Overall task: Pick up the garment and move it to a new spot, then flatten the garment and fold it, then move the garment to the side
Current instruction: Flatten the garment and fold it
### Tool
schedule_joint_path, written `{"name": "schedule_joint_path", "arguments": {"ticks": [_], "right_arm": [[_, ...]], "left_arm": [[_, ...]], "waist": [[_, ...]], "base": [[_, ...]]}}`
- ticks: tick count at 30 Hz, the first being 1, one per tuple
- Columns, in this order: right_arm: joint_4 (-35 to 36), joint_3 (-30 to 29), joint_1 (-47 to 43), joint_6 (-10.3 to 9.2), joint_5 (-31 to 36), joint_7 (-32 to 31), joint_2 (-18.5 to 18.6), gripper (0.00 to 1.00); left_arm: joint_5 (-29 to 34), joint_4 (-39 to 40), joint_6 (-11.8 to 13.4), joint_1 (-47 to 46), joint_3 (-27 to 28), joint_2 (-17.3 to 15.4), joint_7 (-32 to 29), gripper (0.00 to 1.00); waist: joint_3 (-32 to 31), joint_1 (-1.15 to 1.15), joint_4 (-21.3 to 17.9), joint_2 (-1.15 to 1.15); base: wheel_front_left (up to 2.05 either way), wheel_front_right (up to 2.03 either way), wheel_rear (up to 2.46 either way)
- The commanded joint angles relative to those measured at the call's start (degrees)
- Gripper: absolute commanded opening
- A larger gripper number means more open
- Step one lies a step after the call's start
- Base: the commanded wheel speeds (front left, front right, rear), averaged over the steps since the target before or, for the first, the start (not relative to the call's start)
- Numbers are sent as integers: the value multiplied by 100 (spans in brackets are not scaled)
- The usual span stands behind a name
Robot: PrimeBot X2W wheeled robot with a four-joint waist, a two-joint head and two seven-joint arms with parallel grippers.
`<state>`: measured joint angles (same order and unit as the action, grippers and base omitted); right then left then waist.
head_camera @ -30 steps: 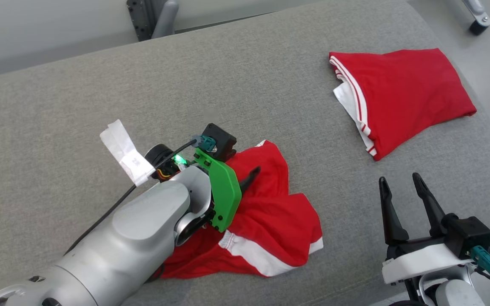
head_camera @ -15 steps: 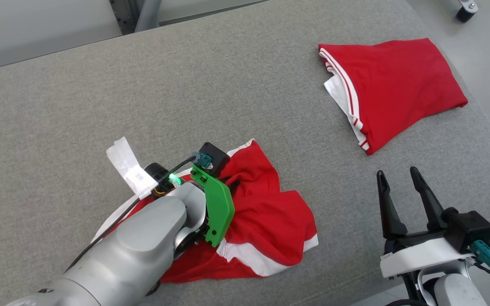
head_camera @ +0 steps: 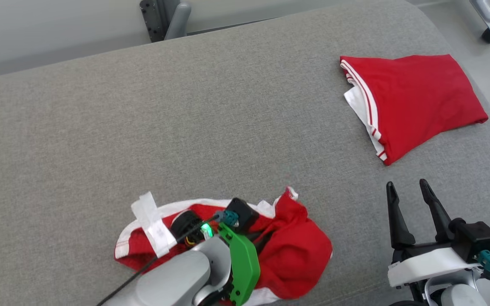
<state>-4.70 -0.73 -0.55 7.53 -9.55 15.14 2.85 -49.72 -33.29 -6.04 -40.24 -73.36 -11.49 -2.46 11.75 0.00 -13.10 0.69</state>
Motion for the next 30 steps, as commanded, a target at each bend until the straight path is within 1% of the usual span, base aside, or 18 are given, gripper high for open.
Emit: {"name": "schedule_joint_path", "arguments": {"ticks": [1, 2, 5, 7, 12, 15, 18, 20, 22, 28, 29, 30], "right_arm": [[-12, 33, 66, -9, 30, -2, 9, 100], [-19, 56, 91, -9, 43, -2, 9, 100], [-29, 82, 128, -9, 76, -2, 11, 100], [-21, 66, 154, -9, 98, -2, 11, 100], [2, -48, 104, -9, 181, -2, 11, 100], [23, -121, 50, -9, 206, -2, 11, 100], [49, -193, -32, -9, 225, -2, 10, 100], [70, -251, -93, -9, 217, -2, 11, 100], [106, -306, -171, -9, 225, -2, 11, 100], [314, -481, -391, -9, 245, -2, 11, 100], [314, -481, -391, -9, 245, -2, 11, 100], [344, -514, -423, -9, 252, -2, 11, 100]], "left_arm": [[26, -28, 55, 201, -2, -11, 1, 60], [49, -88, 48, 300, -7, 25, 3, 100], [95, -269, 15, 500, -24, 149, 94, 100], [120, -311, 20, 480, 42, 232, 337, 100], [-12, -52, 9, 449, 270, 348, 822, 100], [-194, 276, -7, 543, 421, 273, 948, 100], [-325, 759, 94, 686, 588, 112, 1045, 100], [-394, 1127, 282, 810, 715, -69, 1149, 100], [-410, 1481, 563, 966, 874, -293, 1273, 100], [-248, 2304, 1570, 1555, 1345, -1134, 1571, 100], [-248, 2304, 1570, 1555, 1345, -1134, 1571, 100], [-213, 2378, 1741, 1669, 1439, -1271, 1613, 100]], "waist": [[-16, 0, 107, -69], [-10, 0, 130, -69], [7, 0, 186, -69], [5, 0, 234, -69], [-72, 0, 380, -69], [-173, 0, 452, -69], [-286, 0, 534, -69], [-378, 0, 601, -69], [-488, 0, 679, -69], [-749, 0, 906, -69], [-749, 0, 906, -69], [-790, 0, 941, -69]], "base": [[0, 0, 0], [0, 0, 0], [0, 0, 0], [0, 0, 0], [0, 0, 0], [0, 0, 0], [0, 0, 0], [0, 0, 0], [0, 0, 0], [0, 0, 0], [0, 0, 0], [0, 0, 0]]}}
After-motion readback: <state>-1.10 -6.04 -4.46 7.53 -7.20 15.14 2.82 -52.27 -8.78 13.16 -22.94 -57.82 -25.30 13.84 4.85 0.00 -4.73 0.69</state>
